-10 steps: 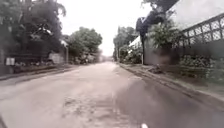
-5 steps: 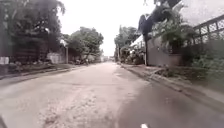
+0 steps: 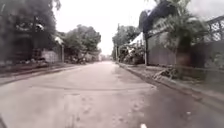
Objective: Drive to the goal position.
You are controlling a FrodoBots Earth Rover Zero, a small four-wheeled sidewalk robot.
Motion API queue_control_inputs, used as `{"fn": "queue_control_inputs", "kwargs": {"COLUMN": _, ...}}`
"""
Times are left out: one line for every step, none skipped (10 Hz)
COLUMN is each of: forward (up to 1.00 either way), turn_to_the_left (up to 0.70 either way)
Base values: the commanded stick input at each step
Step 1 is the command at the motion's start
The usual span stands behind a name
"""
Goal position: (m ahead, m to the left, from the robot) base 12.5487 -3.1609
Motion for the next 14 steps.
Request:
{"fn": "queue_control_inputs", "kwargs": {"forward": 1.0, "turn_to_the_left": 0.0}}
{"fn": "queue_control_inputs", "kwargs": {"forward": 1.0, "turn_to_the_left": 0.0}}
{"fn": "queue_control_inputs", "kwargs": {"forward": 1.0, "turn_to_the_left": 0.0}}
{"fn": "queue_control_inputs", "kwargs": {"forward": 1.0, "turn_to_the_left": 0.0}}
{"fn": "queue_control_inputs", "kwargs": {"forward": 1.0, "turn_to_the_left": 0.0}}
{"fn": "queue_control_inputs", "kwargs": {"forward": 1.0, "turn_to_the_left": 0.0}}
{"fn": "queue_control_inputs", "kwargs": {"forward": 1.0, "turn_to_the_left": 0.0}}
{"fn": "queue_control_inputs", "kwargs": {"forward": 1.0, "turn_to_the_left": 0.0}}
{"fn": "queue_control_inputs", "kwargs": {"forward": 1.0, "turn_to_the_left": 0.0}}
{"fn": "queue_control_inputs", "kwargs": {"forward": 1.0, "turn_to_the_left": 0.0}}
{"fn": "queue_control_inputs", "kwargs": {"forward": 1.0, "turn_to_the_left": 0.0}}
{"fn": "queue_control_inputs", "kwargs": {"forward": 1.0, "turn_to_the_left": 0.0}}
{"fn": "queue_control_inputs", "kwargs": {"forward": 1.0, "turn_to_the_left": -0.29}}
{"fn": "queue_control_inputs", "kwargs": {"forward": 1.0, "turn_to_the_left": -0.37}}
